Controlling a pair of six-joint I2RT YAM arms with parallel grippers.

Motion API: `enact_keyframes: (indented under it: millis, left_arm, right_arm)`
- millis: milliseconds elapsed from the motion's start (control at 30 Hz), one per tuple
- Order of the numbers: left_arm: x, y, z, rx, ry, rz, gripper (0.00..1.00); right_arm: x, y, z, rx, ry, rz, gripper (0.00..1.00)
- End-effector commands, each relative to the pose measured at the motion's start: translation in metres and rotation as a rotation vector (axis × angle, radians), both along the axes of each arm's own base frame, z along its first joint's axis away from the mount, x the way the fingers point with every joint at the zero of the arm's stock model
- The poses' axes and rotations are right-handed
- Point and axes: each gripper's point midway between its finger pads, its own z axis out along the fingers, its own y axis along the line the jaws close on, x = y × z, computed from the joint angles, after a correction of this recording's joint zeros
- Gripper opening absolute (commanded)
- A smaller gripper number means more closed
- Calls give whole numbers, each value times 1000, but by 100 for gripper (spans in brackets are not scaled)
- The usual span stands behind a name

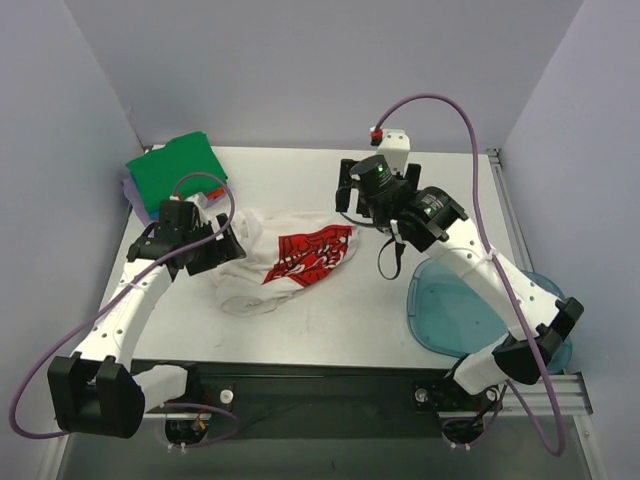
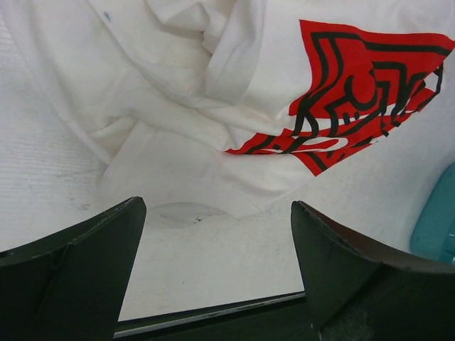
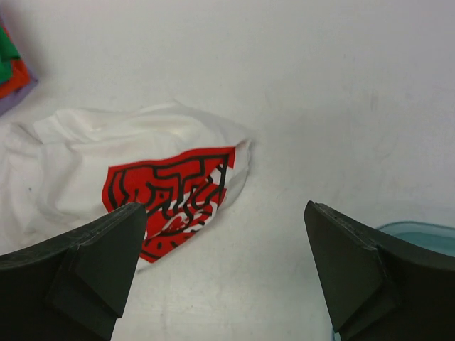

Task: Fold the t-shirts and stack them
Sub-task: Move the tshirt to the center of the board

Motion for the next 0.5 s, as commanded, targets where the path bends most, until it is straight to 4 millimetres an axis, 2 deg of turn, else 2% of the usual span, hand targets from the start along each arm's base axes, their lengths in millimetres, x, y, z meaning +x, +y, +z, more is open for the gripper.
enact_keyframes:
  millis: [0,67,100,133,167,200,267,333,367,400,467]
  left_arm:
    - [-9,17,-2,63,22,66,94]
    - [-13,24,-10,77,55,115,95]
    - [-15,29,-14,79,74,143,95]
    - [-17,31,-18,62,89,175,95]
    - [-24,34,-30,56,123,196,96]
    - [-23,41,-31,41,114,234,97]
    - [-26,43,-39,13,135,258,97]
    - [-30,46,-48,15,166,272,97]
    - [-30,46,-51,9,174,274,97]
    - [-32,45,-60,-7,195,277,97]
    - [-33,54,-69,-32,217,328,97]
  right_arm:
    - [-17,6,-57,206,277,77,100]
    - [-21,13,-84,223,378,115,100]
    - [-26,21,-103,219,451,152,100]
    - [-28,25,-111,211,479,175,99]
    - [-27,28,-126,185,519,187,99]
    - [-30,35,-132,196,555,219,99]
    - [-33,48,-146,212,620,256,99]
    - [-34,56,-151,225,647,283,99]
    - [-32,58,-160,216,669,283,99]
    - [-29,63,-160,219,672,299,99]
    - [-25,67,-177,196,707,302,99]
